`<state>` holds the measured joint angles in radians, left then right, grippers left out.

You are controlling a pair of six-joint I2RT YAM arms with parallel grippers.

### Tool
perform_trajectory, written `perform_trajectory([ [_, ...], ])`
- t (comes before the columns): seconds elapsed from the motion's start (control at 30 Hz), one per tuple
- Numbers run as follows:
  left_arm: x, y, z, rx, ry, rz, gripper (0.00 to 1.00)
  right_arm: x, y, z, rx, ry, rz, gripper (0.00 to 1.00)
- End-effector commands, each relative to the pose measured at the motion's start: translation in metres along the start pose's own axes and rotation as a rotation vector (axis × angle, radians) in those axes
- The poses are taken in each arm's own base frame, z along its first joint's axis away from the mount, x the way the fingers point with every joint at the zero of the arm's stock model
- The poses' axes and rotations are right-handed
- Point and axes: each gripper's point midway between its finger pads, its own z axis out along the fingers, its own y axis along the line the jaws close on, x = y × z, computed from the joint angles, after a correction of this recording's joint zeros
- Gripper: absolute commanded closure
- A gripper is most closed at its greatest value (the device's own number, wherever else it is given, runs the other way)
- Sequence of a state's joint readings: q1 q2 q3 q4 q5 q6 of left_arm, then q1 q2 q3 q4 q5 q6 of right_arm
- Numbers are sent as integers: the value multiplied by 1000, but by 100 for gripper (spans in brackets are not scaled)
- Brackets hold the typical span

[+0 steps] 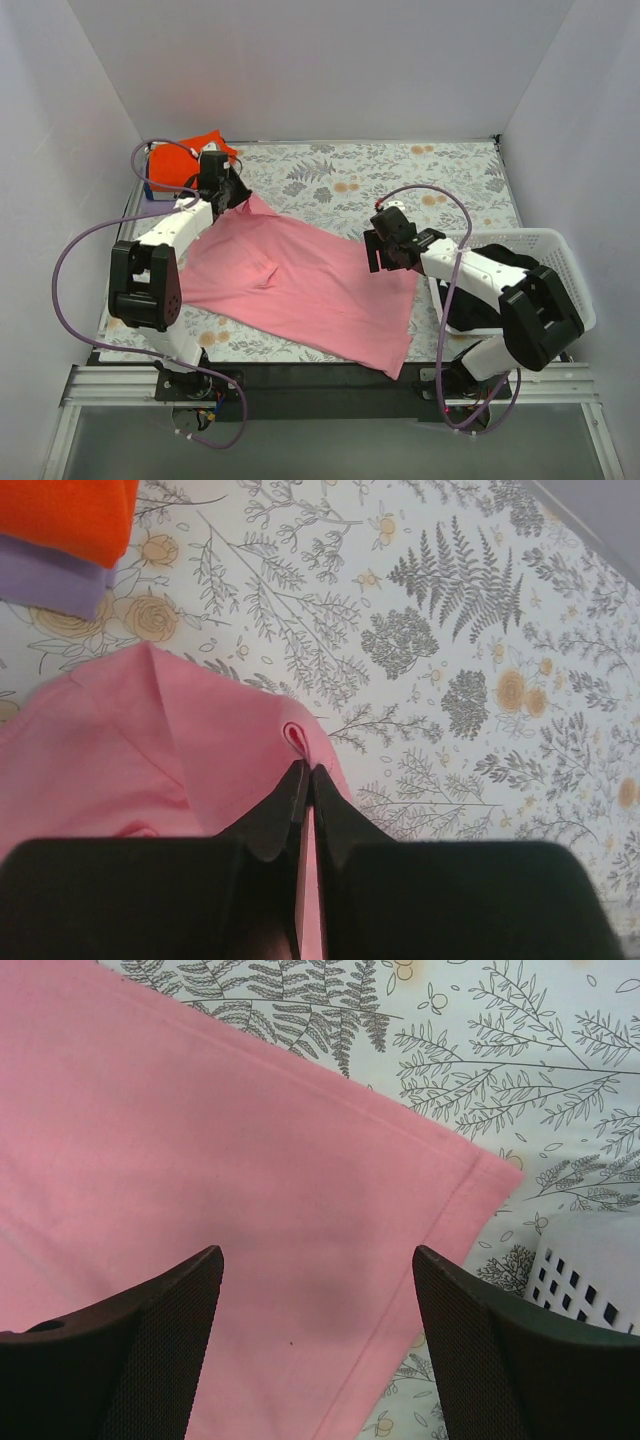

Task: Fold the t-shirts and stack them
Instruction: Fold the tshirt

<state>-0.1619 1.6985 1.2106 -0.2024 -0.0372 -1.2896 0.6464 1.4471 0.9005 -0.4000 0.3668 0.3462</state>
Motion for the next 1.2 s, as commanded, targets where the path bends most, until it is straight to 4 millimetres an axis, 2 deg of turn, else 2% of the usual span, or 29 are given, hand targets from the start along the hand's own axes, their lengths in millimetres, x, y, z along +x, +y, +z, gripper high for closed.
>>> perform_trajectory([
  [0.0, -3, 9, -10, -11, -6, 19, 100, -24, 1, 6, 35, -53, 63, 18],
  [0.17, -6, 29, -7, -49, -12, 16, 100, -34, 1, 13, 66, -62, 78, 18],
  [0.4, 0, 37, 7, -39, 16, 3, 100, -46, 5, 21, 80, -63, 77, 18],
  [0.53, 11, 20, 15, 66, 66, -2, 100, -54, 19, 16, 24, -72, 76, 20],
  [0.67, 24, 4, 22, 170, 129, -2, 100, -47, 31, 11, -13, -63, 55, 20],
  [0.8, 35, 4, 30, 191, 166, -8, 100, -38, 33, 10, -22, -50, 49, 20],
  [0.83, 34, 4, 31, 189, 167, -9, 76, -36, 34, 10, -26, -46, 45, 20],
  [0.87, 36, 7, 31, 179, 173, -9, 62, -35, 36, 10, -29, -45, 40, 20],
  [0.97, 35, 12, 26, 148, 155, -10, 32, -32, 40, 8, -38, -44, 33, 20],
  [1.03, 21, 18, 17, 105, 86, -7, 29, -31, 41, 5, -48, -47, 33, 20],
  [1.17, 20, 46, 12, -9, 33, -40, 27, -28, 39, 2, -52, -49, 36, 20],
])
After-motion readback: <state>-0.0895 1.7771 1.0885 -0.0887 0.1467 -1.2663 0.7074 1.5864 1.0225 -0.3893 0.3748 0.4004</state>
